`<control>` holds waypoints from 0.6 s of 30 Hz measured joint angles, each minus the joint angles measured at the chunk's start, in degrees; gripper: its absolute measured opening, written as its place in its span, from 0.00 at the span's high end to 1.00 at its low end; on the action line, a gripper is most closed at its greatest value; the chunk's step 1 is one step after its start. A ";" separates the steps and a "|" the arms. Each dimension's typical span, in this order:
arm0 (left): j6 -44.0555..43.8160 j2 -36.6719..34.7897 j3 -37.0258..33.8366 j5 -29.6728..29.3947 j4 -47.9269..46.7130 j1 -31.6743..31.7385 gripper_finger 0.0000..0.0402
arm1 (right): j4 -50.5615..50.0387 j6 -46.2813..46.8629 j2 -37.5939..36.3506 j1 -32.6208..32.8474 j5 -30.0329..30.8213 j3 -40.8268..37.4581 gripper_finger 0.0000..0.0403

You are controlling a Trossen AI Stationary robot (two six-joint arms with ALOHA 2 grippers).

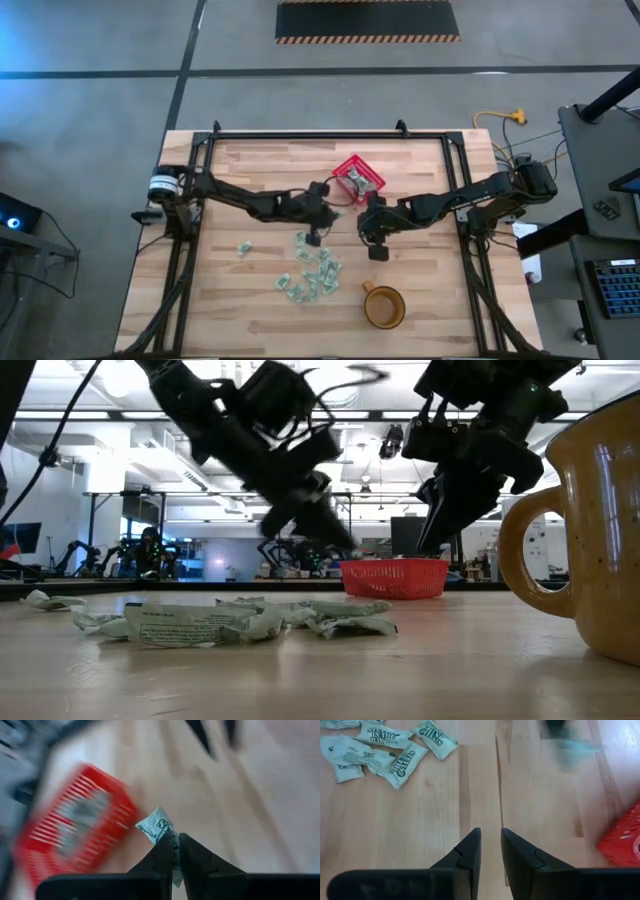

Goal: Pick and place Stevia / Truvia into bins
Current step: Put the stevia packet into the red basket

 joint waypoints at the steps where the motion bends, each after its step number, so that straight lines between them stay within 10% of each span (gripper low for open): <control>1: 1.52 0.00 0.51 -0.73 1.62 0.57 0.98 | 0.03 0.03 0.00 0.00 0.00 -0.02 0.84; 18: -8.71 0.82 6.71 -0.03 6.87 16.52 0.98 | 1.39 -0.32 0.00 0.02 -0.07 -0.09 0.81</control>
